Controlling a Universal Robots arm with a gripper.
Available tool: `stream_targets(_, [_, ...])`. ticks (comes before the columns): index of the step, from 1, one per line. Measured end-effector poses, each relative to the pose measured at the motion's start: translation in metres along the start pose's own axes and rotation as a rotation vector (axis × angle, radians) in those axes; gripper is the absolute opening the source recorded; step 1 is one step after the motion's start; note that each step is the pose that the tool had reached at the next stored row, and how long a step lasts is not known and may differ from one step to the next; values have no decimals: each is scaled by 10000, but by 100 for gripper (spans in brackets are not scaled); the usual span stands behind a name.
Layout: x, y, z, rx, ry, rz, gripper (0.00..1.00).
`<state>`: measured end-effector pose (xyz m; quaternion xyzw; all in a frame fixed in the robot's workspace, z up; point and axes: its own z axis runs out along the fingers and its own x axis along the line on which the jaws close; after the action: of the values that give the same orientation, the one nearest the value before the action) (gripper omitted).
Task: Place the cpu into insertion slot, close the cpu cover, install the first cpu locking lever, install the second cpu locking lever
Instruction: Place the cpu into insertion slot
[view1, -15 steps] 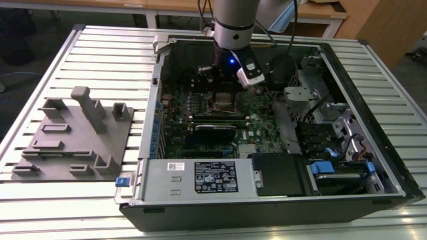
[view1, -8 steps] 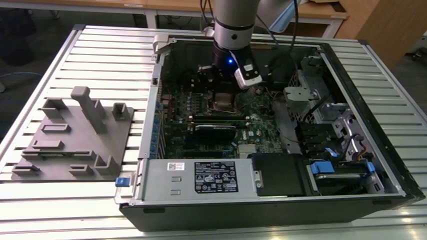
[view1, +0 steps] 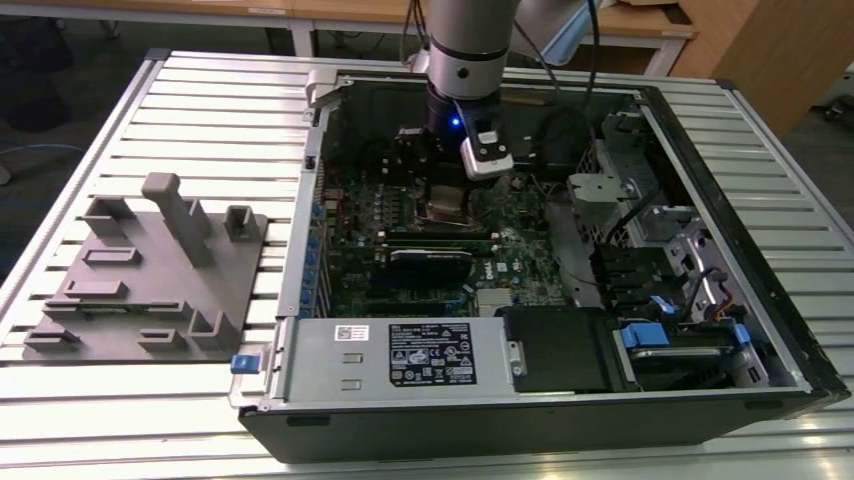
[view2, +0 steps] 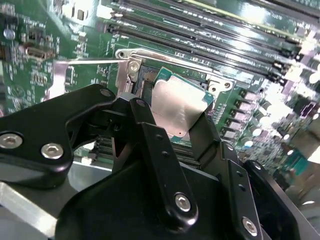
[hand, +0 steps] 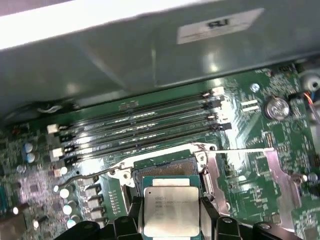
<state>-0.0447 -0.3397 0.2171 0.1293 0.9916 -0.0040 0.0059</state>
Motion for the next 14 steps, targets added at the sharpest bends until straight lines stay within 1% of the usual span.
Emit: stream_targets(14, [0, 0, 6, 32, 16, 2550, 54])
